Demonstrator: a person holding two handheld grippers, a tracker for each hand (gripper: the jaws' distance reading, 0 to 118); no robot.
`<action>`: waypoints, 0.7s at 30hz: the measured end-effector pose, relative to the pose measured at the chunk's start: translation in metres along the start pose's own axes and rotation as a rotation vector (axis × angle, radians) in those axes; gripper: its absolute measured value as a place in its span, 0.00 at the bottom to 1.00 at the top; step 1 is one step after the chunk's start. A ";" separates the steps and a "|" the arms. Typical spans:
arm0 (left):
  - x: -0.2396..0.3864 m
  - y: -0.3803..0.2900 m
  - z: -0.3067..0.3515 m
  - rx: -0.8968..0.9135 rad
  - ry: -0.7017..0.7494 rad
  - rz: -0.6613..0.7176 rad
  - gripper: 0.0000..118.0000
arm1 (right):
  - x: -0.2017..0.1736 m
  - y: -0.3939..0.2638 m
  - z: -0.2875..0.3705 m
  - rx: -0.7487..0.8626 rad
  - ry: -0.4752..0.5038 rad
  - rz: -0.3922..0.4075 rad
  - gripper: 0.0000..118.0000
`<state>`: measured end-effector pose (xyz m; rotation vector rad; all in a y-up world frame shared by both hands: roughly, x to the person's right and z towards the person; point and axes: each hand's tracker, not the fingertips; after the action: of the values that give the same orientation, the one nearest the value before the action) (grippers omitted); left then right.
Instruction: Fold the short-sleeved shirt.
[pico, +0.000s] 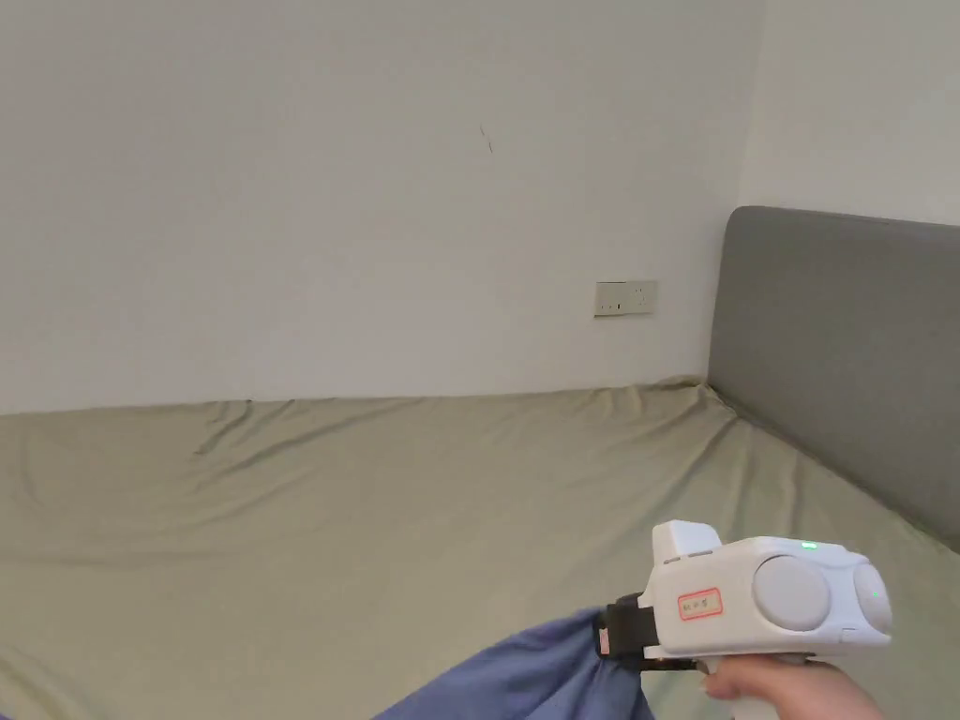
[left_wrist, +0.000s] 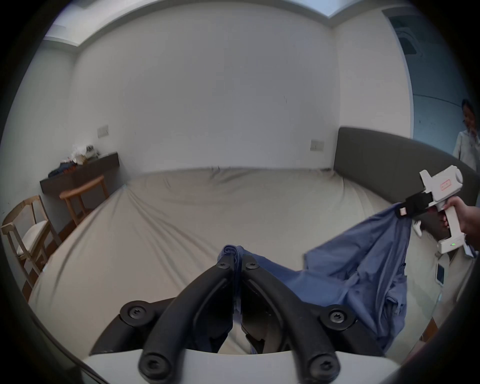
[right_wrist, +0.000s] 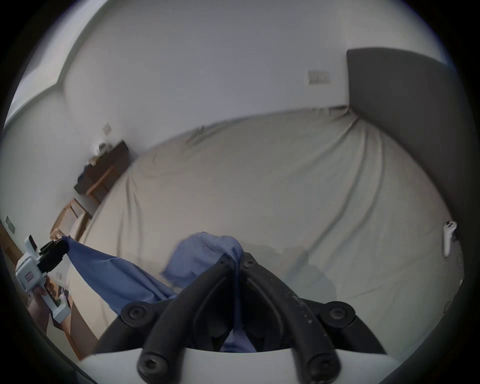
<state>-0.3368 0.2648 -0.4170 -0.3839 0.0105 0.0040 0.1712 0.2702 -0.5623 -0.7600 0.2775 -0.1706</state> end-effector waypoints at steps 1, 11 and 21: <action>-0.001 0.012 0.010 0.031 0.002 0.000 0.02 | 0.000 0.007 0.016 0.028 0.011 -0.001 0.03; -0.023 0.097 0.067 0.204 0.077 0.011 0.02 | 0.011 0.073 0.153 0.267 -0.059 0.009 0.03; -0.020 0.175 0.036 0.272 0.136 0.032 0.02 | 0.017 0.156 0.168 0.382 -0.113 -0.019 0.03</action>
<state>-0.3580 0.4401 -0.4492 -0.1117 0.1503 0.0083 0.2475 0.4872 -0.5580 -0.3912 0.1243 -0.1911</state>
